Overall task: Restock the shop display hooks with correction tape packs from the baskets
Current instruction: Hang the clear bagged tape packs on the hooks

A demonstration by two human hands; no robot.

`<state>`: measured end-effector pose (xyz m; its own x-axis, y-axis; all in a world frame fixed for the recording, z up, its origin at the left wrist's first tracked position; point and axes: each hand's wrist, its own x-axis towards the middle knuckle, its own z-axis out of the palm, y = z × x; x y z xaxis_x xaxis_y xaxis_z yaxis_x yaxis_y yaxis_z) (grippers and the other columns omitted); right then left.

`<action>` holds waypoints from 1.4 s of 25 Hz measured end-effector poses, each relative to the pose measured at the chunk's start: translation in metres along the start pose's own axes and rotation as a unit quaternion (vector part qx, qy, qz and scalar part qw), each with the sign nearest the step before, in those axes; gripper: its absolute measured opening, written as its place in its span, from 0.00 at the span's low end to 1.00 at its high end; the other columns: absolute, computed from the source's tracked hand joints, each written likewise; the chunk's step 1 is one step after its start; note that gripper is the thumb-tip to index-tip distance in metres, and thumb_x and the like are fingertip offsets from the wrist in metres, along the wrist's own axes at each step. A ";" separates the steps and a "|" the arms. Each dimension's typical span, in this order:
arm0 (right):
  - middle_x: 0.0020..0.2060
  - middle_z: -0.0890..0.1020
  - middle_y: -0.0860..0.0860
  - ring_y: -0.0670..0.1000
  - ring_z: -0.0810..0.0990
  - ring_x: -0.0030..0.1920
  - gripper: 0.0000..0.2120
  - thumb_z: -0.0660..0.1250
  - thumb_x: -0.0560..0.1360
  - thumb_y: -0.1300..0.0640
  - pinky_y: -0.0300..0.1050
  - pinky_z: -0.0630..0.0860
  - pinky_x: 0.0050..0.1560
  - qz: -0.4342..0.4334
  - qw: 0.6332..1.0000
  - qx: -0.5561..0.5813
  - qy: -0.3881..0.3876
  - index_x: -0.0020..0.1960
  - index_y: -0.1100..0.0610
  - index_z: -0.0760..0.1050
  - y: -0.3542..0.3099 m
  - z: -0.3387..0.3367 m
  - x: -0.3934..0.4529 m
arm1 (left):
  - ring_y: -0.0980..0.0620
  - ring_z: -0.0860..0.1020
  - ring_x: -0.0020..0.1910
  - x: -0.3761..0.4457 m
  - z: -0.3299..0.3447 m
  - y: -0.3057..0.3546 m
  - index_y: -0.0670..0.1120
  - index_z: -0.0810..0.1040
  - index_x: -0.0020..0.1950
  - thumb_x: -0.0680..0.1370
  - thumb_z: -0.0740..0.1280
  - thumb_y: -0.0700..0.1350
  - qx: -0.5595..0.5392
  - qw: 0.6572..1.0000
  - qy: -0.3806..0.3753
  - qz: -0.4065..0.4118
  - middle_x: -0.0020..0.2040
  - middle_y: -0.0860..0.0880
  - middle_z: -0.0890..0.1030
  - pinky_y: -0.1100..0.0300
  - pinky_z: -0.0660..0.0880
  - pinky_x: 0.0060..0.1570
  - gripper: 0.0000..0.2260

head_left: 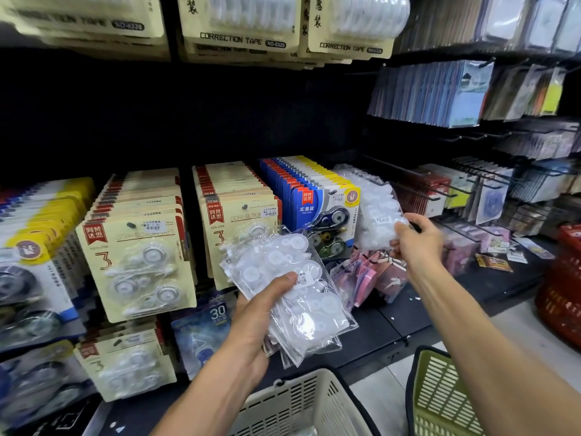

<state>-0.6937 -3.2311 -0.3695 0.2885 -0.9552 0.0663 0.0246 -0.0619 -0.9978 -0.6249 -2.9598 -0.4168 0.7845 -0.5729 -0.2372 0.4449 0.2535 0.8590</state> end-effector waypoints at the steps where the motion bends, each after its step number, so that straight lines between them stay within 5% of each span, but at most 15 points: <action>1: 0.41 0.82 0.55 0.50 0.75 0.29 0.11 0.65 0.79 0.61 0.48 0.78 0.30 0.004 1.000 -0.015 0.003 0.59 0.52 0.76 0.004 0.009 0.007 | 0.45 0.79 0.65 0.002 -0.002 -0.001 0.54 0.76 0.70 0.47 0.85 0.65 0.006 1.000 0.000 -0.001 0.67 0.50 0.80 0.40 0.73 0.68 0.53; 3: 0.44 0.83 0.56 0.51 0.77 0.29 0.13 0.65 0.78 0.59 0.54 0.80 0.35 0.016 0.998 -0.055 0.012 0.62 0.52 0.77 0.012 0.027 0.023 | 0.45 0.78 0.66 0.005 -0.005 -0.002 0.54 0.77 0.69 0.47 0.85 0.65 0.020 1.000 -0.003 -0.012 0.68 0.50 0.79 0.41 0.72 0.69 0.52; 7: 0.53 0.80 0.55 0.49 0.76 0.30 0.20 0.65 0.81 0.61 0.45 0.80 0.26 0.054 0.998 -0.019 -0.031 0.72 0.53 0.72 0.018 0.053 0.038 | 0.45 0.74 0.70 0.004 -0.007 0.002 0.54 0.79 0.68 0.44 0.84 0.67 0.029 0.999 -0.027 -0.032 0.74 0.50 0.73 0.39 0.68 0.72 0.53; 10: 0.63 0.74 0.53 0.50 0.76 0.40 0.30 0.68 0.80 0.58 0.48 0.83 0.42 0.095 0.993 -0.020 -0.069 0.78 0.51 0.61 0.032 0.052 0.033 | 0.49 0.71 0.72 0.002 -0.002 0.006 0.53 0.80 0.67 0.41 0.83 0.67 0.028 0.999 -0.029 -0.025 0.75 0.52 0.70 0.42 0.65 0.74 0.54; 12: 0.63 0.77 0.54 0.51 0.75 0.41 0.26 0.69 0.79 0.59 0.53 0.80 0.51 0.121 0.989 -0.045 -0.072 0.75 0.52 0.66 0.041 0.044 0.024 | 0.48 0.75 0.69 0.005 0.000 0.004 0.52 0.79 0.67 0.42 0.84 0.66 0.012 0.999 -0.032 -0.015 0.71 0.51 0.76 0.42 0.68 0.72 0.55; 13: 0.58 0.80 0.55 0.52 0.77 0.40 0.21 0.68 0.79 0.59 0.51 0.80 0.47 0.140 0.985 -0.042 -0.089 0.70 0.55 0.71 0.042 0.039 0.016 | 0.47 0.77 0.67 0.006 0.002 0.004 0.51 0.78 0.68 0.42 0.85 0.65 0.004 1.000 -0.028 -0.006 0.69 0.50 0.78 0.41 0.70 0.71 0.55; 15: 0.43 0.82 0.54 0.51 0.78 0.33 0.11 0.67 0.80 0.56 0.44 0.78 0.35 0.167 0.972 -0.031 -0.165 0.60 0.60 0.77 0.033 0.029 -0.008 | 0.46 0.79 0.65 0.003 0.008 0.006 0.51 0.76 0.70 0.43 0.86 0.64 0.001 1.000 -0.013 0.007 0.66 0.49 0.81 0.42 0.71 0.69 0.56; 18: 0.30 0.77 0.53 0.51 0.75 0.27 0.19 0.65 0.80 0.44 0.43 0.73 0.31 0.114 0.951 -0.042 -0.286 0.47 0.61 0.78 -0.001 0.017 -0.048 | 0.47 0.82 0.60 -0.006 0.020 0.015 0.50 0.77 0.68 0.47 0.86 0.60 -0.019 0.999 -0.006 0.031 0.60 0.50 0.85 0.43 0.75 0.66 0.51; 21: 0.33 0.78 0.54 0.53 0.75 0.30 0.29 0.66 0.71 0.31 0.45 0.73 0.32 0.079 0.888 -0.110 -0.439 0.45 0.59 0.78 -0.039 0.006 -0.080 | 0.47 0.86 0.53 -0.014 0.030 0.021 0.49 0.78 0.68 0.55 0.83 0.53 -0.056 0.997 0.008 0.043 0.54 0.49 0.87 0.45 0.80 0.59 0.41; 24: 0.42 0.84 0.54 0.52 0.80 0.39 0.26 0.79 0.64 0.38 0.45 0.74 0.37 0.008 0.823 -0.210 -0.528 0.50 0.57 0.80 -0.048 0.003 -0.101 | 0.46 0.86 0.53 -0.019 0.033 0.024 0.49 0.77 0.69 0.55 0.83 0.56 -0.077 0.996 0.019 0.045 0.56 0.47 0.86 0.43 0.82 0.55 0.43; 28: 0.37 0.83 0.55 0.58 0.77 0.34 0.19 0.82 0.65 0.48 0.46 0.73 0.31 0.005 0.868 -0.148 -0.475 0.46 0.56 0.77 -0.048 0.005 -0.104 | 0.43 0.85 0.54 -0.019 0.030 0.026 0.51 0.75 0.70 0.46 0.86 0.65 -0.093 0.994 0.043 0.040 0.58 0.47 0.85 0.40 0.81 0.56 0.55; 31: 0.35 0.83 0.58 0.57 0.79 0.28 0.11 0.73 0.76 0.54 0.43 0.73 0.23 0.025 0.904 -0.099 -0.416 0.49 0.57 0.74 -0.051 0.004 -0.099 | 0.43 0.84 0.57 -0.013 0.024 0.024 0.52 0.74 0.70 0.48 0.86 0.63 -0.092 0.995 0.041 0.027 0.60 0.48 0.85 0.40 0.79 0.59 0.53; 35: 0.36 0.79 0.57 0.50 0.75 0.21 0.02 0.67 0.80 0.58 0.38 0.70 0.20 0.041 0.969 0.027 -0.241 0.51 0.56 0.74 -0.040 -0.002 -0.080 | 0.44 0.85 0.55 -0.010 0.018 0.022 0.51 0.75 0.69 0.55 0.85 0.55 -0.073 0.996 0.042 0.016 0.57 0.48 0.86 0.40 0.80 0.59 0.44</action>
<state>-0.7195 -3.1531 -0.3347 0.7055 -0.7087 -0.0059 0.0289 0.0371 -0.9989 -0.6309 -2.9624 -0.3873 0.8305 -0.4961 -0.2533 0.4718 0.3847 0.7934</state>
